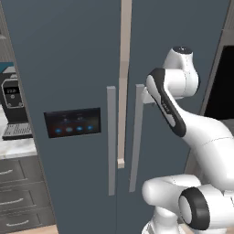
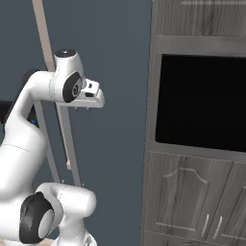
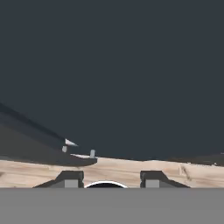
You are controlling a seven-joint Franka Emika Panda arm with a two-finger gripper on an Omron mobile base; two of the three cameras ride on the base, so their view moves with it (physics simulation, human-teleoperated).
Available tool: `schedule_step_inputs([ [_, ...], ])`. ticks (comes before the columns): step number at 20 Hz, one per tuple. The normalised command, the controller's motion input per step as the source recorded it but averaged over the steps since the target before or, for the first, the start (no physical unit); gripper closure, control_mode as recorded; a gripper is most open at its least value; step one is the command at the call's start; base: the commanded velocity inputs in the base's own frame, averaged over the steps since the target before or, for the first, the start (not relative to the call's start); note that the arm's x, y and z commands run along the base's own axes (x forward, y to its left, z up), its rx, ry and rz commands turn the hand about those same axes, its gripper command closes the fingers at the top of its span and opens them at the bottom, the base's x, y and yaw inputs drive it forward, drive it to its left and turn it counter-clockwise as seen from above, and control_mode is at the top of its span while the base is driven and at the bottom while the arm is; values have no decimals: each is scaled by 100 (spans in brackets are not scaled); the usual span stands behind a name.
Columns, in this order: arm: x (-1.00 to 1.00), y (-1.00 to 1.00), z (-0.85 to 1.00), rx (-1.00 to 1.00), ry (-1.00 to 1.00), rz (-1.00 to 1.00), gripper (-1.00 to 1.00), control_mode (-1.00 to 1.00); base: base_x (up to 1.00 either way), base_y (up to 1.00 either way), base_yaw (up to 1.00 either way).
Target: Open the freezer door, pick up the ice cube tray from the freezer, and place it on the dining counter.
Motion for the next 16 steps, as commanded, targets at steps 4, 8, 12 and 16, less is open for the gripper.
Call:
schedule_step_inputs([
  [4,-13,0,0,0,0,0,-100,-100,0,0,0],
  [8,-40,0,0,0,0,-1,-100,-100,0,0,0],
  [12,-49,-5,0,0,-4,-3,-100,-100,0,0,0],
  [16,-41,-5,0,0,-6,-3,-100,-100,0,0,0],
])
